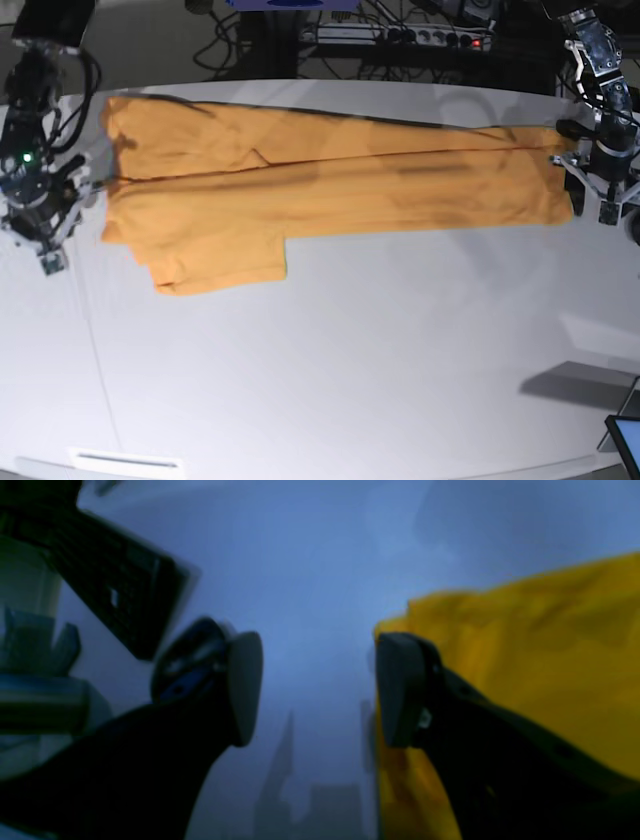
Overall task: Fold the T-shirt properly
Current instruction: 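Move the right gripper to the folded shirt's sleeve end and grasp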
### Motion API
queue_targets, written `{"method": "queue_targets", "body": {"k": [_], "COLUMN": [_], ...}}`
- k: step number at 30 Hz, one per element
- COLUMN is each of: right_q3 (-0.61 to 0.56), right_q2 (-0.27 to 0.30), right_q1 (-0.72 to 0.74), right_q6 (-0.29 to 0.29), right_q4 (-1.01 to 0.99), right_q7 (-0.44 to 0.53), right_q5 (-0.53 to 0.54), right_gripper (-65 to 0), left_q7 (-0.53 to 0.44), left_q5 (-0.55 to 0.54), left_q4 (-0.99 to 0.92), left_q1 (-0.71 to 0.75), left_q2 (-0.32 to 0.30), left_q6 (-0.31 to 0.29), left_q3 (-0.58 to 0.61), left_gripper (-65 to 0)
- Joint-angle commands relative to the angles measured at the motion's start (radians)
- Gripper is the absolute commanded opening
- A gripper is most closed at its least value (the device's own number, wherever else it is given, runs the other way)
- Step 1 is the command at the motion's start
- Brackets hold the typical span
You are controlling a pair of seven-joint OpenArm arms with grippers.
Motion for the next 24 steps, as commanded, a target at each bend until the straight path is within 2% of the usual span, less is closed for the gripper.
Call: {"method": "queue_targets", "body": {"k": [1, 8, 12, 16, 24], "right_q3": [0.001, -0.031, -0.072, -0.126, -0.158], "right_q2": [0.003, -0.001, -0.001, -0.001, -0.090], "right_q1": [0.015, 0.055, 0.099, 0.116, 0.167], "right_q6": [0.005, 0.007, 0.008, 0.014, 0.179], "right_q4": [0.016, 0.016, 0.016, 0.016, 0.018], "right_q7": [0.016, 0.022, 0.014, 0.013, -0.064], "right_q5": [-0.018, -0.050, -0.053, -0.052, -0.052], "right_gripper": [-44.8, -44.8, -44.8, -44.8, -44.8], "left_q7": [-0.022, 0.097, 0.104, 0.104, 0.104], "left_q5": [-0.002, -0.002, 0.000, 0.000, 0.002], "left_q4": [0.026, 0.032, 0.035, 0.028, 0.028], "left_q1": [-0.019, -0.118, -0.161, -0.167, -0.167], "left_q2": [-0.022, -0.021, 0.007, 0.008, 0.005], "left_q6": [0.009, 0.007, 0.007, 0.007, 0.007], "left_q3": [-0.008, 0.001, 0.002, 0.022, 0.042], "left_gripper": [-29.4, -29.4, -29.4, -29.4, -29.4]}}
